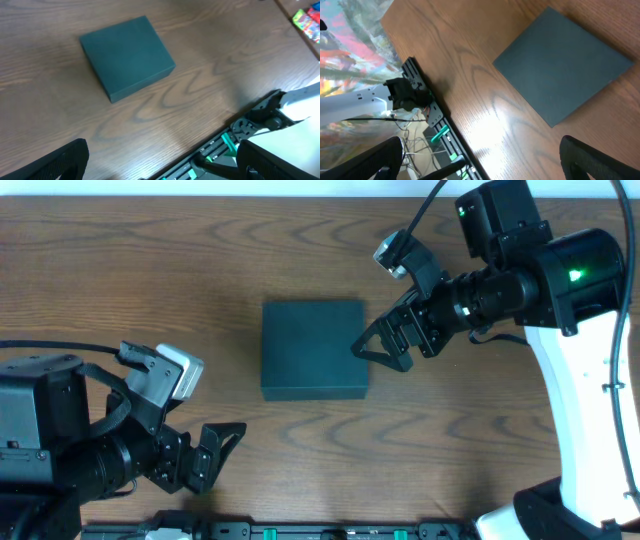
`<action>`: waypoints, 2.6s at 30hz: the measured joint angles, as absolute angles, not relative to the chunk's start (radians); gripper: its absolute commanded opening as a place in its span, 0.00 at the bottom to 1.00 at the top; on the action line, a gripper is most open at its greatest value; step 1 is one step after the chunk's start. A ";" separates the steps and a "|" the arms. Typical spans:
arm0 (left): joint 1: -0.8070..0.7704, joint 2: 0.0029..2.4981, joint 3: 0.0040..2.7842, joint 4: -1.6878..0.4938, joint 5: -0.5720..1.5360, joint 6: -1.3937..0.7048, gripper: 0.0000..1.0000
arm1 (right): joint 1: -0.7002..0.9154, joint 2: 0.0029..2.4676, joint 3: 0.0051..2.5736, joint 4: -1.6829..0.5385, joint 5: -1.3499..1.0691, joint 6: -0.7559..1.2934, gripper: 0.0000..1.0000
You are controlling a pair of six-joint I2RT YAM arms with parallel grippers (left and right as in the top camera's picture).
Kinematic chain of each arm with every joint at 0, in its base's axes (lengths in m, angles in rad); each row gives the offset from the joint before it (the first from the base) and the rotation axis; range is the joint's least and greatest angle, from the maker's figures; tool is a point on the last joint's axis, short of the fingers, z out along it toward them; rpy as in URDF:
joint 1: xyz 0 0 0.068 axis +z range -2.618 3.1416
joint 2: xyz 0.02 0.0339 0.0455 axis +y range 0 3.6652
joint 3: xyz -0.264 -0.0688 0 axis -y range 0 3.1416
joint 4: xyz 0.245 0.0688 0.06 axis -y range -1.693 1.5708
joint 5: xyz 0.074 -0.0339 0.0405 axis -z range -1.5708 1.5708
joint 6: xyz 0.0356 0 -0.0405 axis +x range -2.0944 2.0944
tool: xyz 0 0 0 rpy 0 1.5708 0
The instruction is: Pack container
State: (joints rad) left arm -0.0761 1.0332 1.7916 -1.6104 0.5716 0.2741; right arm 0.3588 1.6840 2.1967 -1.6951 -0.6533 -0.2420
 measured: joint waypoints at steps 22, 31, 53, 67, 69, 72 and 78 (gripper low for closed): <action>0.048 0.479 1.033 -1.092 0.427 0.266 0.95 | 0.360 1.684 2.194 -1.695 -0.649 -0.241 0.99; 0.157 0.436 0.649 -0.775 0.488 0.232 0.95 | 0.360 1.684 2.193 -1.695 -0.650 -0.241 0.99; 0.183 0.188 0.241 -0.523 0.260 -0.115 0.95 | 0.360 1.684 2.192 -1.696 -0.649 -0.241 0.99; 0.183 0.076 0.147 -0.445 0.171 -0.165 0.95 | 0.360 1.684 2.192 -1.695 -0.650 -0.241 0.99; 0.183 0.065 0.147 -0.445 0.168 -0.165 0.95 | 0.360 1.684 2.192 -1.695 -0.650 -0.241 0.99; 0.183 0.045 0.147 -0.445 0.168 -0.165 0.95 | 0.360 1.684 2.192 -1.695 -0.650 -0.241 0.99; 0.182 0.013 0.147 -0.447 0.186 -0.169 0.95 | 0.360 1.684 2.192 -1.696 -0.649 -0.241 0.99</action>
State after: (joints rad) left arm 0.1818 0.0128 0.1471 -0.4473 0.1864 -0.1692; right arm 0.3595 1.6840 2.1921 -1.6958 -0.6495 -0.2413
